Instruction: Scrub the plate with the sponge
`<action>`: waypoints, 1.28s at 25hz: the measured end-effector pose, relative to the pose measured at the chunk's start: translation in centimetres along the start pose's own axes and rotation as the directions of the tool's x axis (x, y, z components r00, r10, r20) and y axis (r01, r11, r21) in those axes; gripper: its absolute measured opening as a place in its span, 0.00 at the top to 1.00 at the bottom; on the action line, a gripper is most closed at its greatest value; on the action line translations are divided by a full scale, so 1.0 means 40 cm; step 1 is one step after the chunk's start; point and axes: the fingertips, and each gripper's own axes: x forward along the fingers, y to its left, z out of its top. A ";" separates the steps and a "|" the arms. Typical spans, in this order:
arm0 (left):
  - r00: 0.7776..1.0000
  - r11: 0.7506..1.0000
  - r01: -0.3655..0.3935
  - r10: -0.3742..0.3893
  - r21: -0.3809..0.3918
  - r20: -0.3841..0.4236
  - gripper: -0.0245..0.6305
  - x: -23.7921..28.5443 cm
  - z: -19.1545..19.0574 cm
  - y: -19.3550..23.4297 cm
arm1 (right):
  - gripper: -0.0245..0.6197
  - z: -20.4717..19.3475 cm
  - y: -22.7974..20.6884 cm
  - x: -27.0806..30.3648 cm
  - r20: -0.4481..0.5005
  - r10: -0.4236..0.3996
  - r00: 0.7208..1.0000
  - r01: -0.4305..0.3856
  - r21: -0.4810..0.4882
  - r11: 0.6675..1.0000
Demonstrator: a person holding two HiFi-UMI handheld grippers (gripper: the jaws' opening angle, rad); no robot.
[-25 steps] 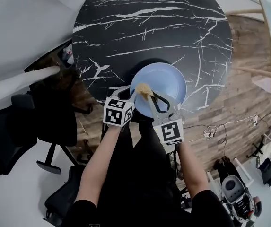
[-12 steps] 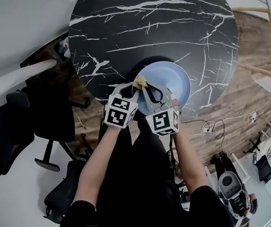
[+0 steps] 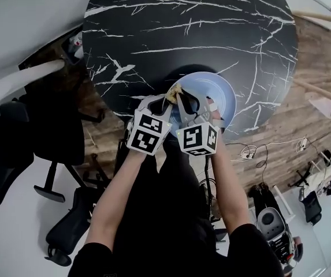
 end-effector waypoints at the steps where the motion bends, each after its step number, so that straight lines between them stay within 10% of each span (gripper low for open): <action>1: 1.000 1.000 0.002 -0.002 0.001 -0.002 0.88 0.001 -0.001 0.000 | 0.93 0.000 -0.002 0.002 -0.001 -0.013 1.000 0.013 -0.023 1.000; 21: 1.000 0.999 0.017 -0.017 -0.038 -0.003 0.88 -0.004 -0.007 -0.001 | 0.93 -0.048 -0.150 -0.007 -0.083 -0.276 0.958 0.239 -0.307 0.921; 32: 1.000 0.997 0.030 -0.029 -0.075 0.010 0.89 -0.007 0.001 -0.013 | 0.93 -0.104 -0.216 -0.050 -0.155 -0.383 0.911 0.222 -0.600 0.769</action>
